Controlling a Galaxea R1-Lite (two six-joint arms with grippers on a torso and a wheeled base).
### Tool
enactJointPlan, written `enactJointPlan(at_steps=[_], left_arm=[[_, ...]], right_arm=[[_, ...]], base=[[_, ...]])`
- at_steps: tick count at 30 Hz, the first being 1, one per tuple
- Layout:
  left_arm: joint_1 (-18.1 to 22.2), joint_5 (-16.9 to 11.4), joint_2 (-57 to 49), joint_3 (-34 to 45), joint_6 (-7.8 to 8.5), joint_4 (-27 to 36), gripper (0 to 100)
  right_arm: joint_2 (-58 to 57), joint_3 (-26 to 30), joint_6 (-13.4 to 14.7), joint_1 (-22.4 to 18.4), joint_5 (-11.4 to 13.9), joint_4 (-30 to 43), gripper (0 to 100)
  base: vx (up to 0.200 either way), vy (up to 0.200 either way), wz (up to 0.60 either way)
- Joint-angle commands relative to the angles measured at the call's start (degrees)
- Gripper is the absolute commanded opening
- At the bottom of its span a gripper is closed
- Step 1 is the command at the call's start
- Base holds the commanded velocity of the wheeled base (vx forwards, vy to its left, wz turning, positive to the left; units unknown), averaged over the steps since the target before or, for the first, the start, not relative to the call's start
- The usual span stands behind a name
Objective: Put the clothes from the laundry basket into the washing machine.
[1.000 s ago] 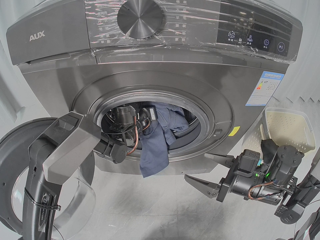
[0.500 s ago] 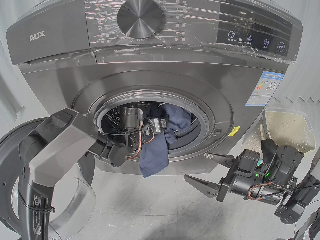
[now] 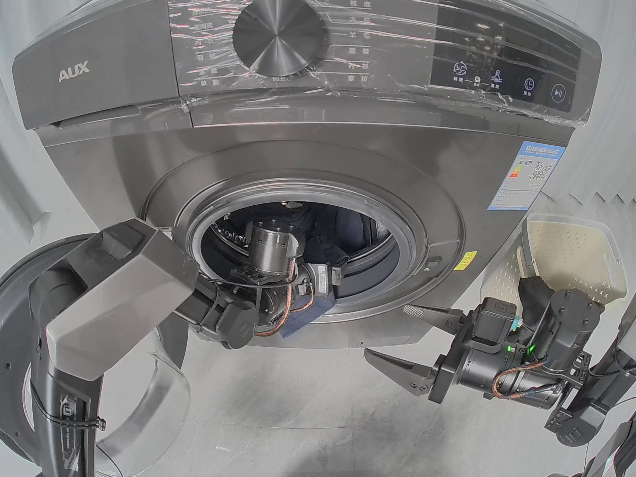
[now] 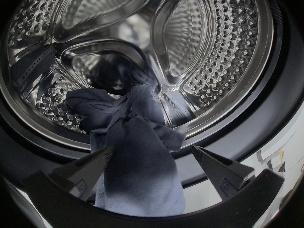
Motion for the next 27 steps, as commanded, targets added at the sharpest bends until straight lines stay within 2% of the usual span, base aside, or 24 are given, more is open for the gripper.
enactJointPlan(at_steps=[1,7,9,10,12,19,27], left_arm=[[0.52,0.05,1.79,0.18,0.53,-0.26,100],[0.52,0.05,2.06,1.76,0.79,-0.18,100],[0.61,0.05,3.20,1.67,1.76,-0.35,100],[0.61,0.05,3.38,1.58,1.85,-0.44,0],[0.69,0.05,4.43,0.88,2.38,-1.05,0],[1.66,0.14,6.01,-2.73,2.29,-3.78,0],[3.15,1.55,8.30,-10.90,0.88,-7.29,0]], right_arm=[[0.05,0.02,-0.01,0.06,0.04,-0.03,100],[0.31,0.02,-0.01,0.15,0.04,-0.03,100],[0.31,0.02,-0.01,0.32,0.04,-0.03,100],[0.31,0.02,-0.01,0.32,0.04,-0.03,100],[0.31,0.02,-0.01,0.50,0.04,-0.03,100],[0.31,-0.16,0.08,0.41,0.04,-0.12,100],[0.31,-0.51,0.17,0.41,0.04,-0.12,100]], base=[[0.000,0.000,0.00],[0.000,0.000,0.00],[0.000,0.000,0.00],[0.000,0.000,0.00],[0.000,0.000,0.00],[0.000,0.000,0.00],[0.000,0.000,0.00]])
